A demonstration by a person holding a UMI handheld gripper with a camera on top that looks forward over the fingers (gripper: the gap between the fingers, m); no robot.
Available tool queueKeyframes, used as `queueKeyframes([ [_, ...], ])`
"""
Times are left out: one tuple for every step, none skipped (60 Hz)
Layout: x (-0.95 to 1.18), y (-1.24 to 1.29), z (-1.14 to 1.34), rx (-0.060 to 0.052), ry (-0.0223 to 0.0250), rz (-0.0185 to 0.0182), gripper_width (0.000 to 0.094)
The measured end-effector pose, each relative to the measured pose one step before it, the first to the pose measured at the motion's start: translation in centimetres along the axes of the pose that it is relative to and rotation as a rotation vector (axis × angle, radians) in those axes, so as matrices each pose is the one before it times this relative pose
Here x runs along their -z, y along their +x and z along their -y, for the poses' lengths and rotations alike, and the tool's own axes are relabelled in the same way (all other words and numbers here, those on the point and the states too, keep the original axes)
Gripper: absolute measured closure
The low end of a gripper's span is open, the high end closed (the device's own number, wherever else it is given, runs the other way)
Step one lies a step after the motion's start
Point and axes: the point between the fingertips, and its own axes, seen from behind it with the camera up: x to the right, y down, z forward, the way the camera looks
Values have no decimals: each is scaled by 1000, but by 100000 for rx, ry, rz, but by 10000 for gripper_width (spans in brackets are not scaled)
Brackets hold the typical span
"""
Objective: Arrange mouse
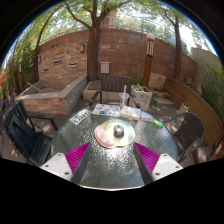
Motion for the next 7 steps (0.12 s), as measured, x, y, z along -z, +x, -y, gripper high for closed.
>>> queueKeyframes([
  [183, -2, -15, 228, 247, -235, 79],
  [174, -44, 65, 253, 231, -258, 79],
  [175, 10, 25, 89, 264, -199, 79],
  [160, -18, 10, 12, 250, -172, 78],
  [121, -6, 8, -16, 147, -141, 78],
  [132, 24, -11, -12, -5, -133, 78],
  [93, 32, -24, 21, -64, -95, 79],
])
